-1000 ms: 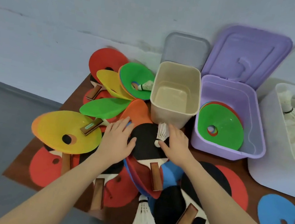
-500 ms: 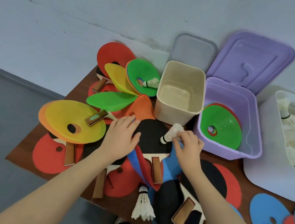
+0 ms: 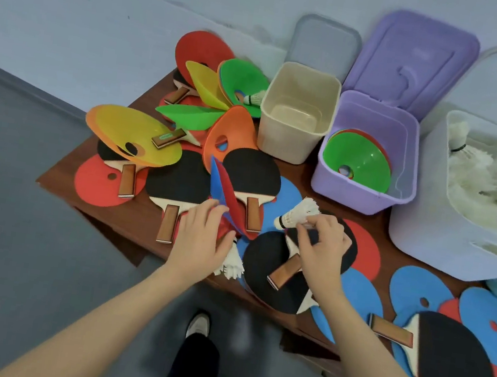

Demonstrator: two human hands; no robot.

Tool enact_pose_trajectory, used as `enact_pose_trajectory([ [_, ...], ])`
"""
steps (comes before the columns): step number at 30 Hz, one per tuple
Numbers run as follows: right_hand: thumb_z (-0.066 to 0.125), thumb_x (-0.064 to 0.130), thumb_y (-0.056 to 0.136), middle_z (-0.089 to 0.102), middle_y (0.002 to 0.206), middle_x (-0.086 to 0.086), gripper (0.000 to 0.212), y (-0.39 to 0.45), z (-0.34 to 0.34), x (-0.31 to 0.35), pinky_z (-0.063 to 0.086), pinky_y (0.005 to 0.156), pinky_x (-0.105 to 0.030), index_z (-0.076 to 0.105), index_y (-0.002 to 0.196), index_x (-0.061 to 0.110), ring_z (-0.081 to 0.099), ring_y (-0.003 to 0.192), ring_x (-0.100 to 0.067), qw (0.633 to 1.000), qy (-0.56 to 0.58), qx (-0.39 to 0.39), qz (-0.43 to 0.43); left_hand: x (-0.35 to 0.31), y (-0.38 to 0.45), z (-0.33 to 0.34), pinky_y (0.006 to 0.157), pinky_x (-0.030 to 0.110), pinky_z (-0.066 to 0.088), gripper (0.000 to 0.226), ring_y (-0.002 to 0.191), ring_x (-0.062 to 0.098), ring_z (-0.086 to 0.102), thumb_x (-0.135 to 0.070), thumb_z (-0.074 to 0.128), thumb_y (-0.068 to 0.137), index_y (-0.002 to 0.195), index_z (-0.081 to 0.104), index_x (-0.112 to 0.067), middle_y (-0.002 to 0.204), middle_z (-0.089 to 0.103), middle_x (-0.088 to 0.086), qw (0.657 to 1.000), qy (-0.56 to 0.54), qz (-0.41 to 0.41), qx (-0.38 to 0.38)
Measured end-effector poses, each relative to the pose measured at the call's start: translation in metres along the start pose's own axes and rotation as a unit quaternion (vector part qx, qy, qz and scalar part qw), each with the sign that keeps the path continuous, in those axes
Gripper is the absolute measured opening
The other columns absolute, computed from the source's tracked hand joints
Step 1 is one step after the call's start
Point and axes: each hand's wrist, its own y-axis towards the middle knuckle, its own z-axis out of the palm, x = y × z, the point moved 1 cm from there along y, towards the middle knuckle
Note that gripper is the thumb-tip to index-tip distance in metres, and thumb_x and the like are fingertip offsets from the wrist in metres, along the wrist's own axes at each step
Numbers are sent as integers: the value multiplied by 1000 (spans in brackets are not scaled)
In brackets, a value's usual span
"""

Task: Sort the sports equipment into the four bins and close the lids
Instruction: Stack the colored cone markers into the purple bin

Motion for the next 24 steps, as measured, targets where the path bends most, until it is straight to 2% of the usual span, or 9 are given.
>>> enact_pose_trajectory([
  [2,66,9,81,57,96,2,8,-12,-6,-3,22,82,-30,60,83,14,47,95,-18,1000,-14,-2,7,-2,-14,12,83,30,36,32,103,25,50,-37,53,88,110,54,-14,114,54,6,999,18,-32,25],
  [3,67,9,81,58,98,1,8,-17,-9,-4,21,82,-29,61,84,14,46,97,-19,1000,-19,-2,10,-4,-19,18,81,33,38,37,101,27,51,-43,48,89,112,54,-15,112,55,6,997,38,-44,53],
  [7,68,8,80,59,102,-1,10,-30,-21,-8,17,81,-23,63,85,14,47,102,-20,999,-18,-4,27,-10,-26,34,90,37,39,48,110,26,53,-47,36,95,136,37,-23,123,56,5,972,101,-94,189],
  [11,68,10,81,59,102,1,9,-39,-30,-11,21,84,-27,62,86,15,48,102,-16,998,-17,-9,54,-14,-24,38,93,39,43,47,112,27,51,-40,42,95,139,34,-23,124,52,8,967,1,-117,226],
  [14,66,11,83,59,101,3,8,-46,-29,-13,19,82,-24,62,86,17,48,101,-15,997,-16,-3,75,-13,-27,37,94,37,44,51,110,23,50,-37,52,92,139,36,-26,123,46,6,965,-71,-125,218],
  [17,66,12,83,58,99,3,7,-49,-27,-13,17,80,-21,61,87,16,48,99,-15,997,-14,0,78,-15,-32,31,88,30,46,54,104,18,51,-32,60,88,138,41,-23,116,43,2,972,-108,-98,183],
  [20,65,11,84,59,97,3,7,-49,-26,-6,17,80,-21,61,88,15,50,97,-15,997,-13,5,73,-15,-35,20,82,29,47,53,97,17,52,-27,66,84,133,49,-17,109,47,2,988,-96,-4,123],
  [24,63,10,85,60,92,4,8,-44,-32,6,17,78,-20,60,88,16,51,93,-14,998,-26,9,49,-24,-21,3,82,33,50,52,101,19,51,-26,68,82,131,52,-18,115,52,7,988,-69,112,75],
])
